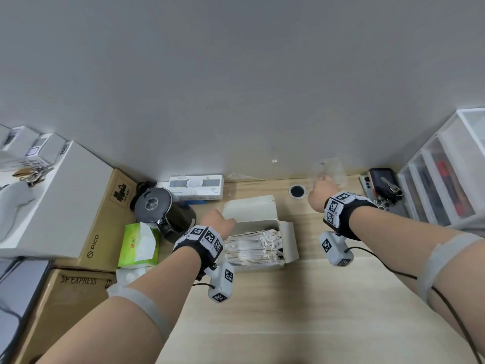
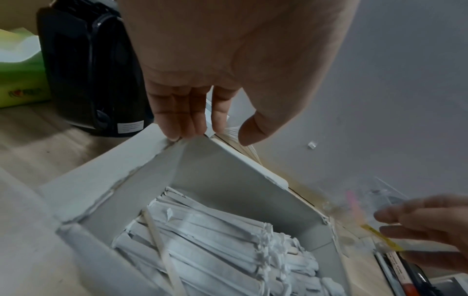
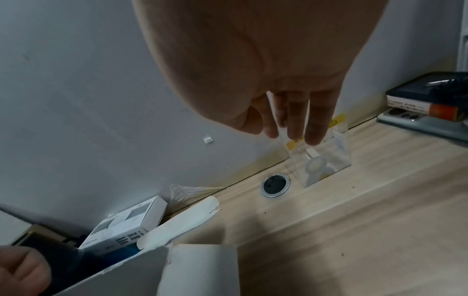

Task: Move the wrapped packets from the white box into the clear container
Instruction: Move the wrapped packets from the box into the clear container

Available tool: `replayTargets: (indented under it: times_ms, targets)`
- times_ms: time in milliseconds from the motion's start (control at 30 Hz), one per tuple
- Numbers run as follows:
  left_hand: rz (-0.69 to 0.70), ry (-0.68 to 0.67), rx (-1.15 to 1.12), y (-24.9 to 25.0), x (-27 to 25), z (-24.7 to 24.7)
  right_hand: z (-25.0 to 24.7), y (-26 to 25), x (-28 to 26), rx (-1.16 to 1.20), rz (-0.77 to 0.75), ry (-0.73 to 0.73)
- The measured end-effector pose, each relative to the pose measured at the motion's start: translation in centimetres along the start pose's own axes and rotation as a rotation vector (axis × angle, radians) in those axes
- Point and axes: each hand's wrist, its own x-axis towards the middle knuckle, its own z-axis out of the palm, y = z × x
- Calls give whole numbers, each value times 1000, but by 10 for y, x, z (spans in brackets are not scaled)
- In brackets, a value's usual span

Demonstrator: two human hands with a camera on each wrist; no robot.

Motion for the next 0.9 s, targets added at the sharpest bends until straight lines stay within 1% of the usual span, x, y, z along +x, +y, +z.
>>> replayTargets:
  times_ms: [100,233,367,433,533,567,633,733,833,900]
  targets:
    - [39,9,-1,1,-4,-6,-4,1,-6,-90,-6,44]
    - [140,-9,-6,13,-12,-10,-23,-4,-22,-33,-8,164]
    - [218,-13,-84,28,-23,-15,-52,-18,-50,16,-83,315]
    - [257,-53,-147,34,-26,-21,-65,-29,-64,77,-125,410]
    - [332,-63,-269,50,-40,-34,-76,-47,-78,268,-168,479]
    - [367,-54,-310,55,-46,-41,-78,-53,-81,348,-185,469]
    - [423,-81,-355,65,-55,-53,-79,-65,-88,498,-238,400]
    - [481,-185,-400,66,-63,-64,-68,-85,-99,696,-327,240]
    - [491,-183,-338,52,-67,-64,-52,-101,-107,806,-336,113]
    - [474,-171,-288,34,-65,-65,-40,-109,-111,816,-345,15]
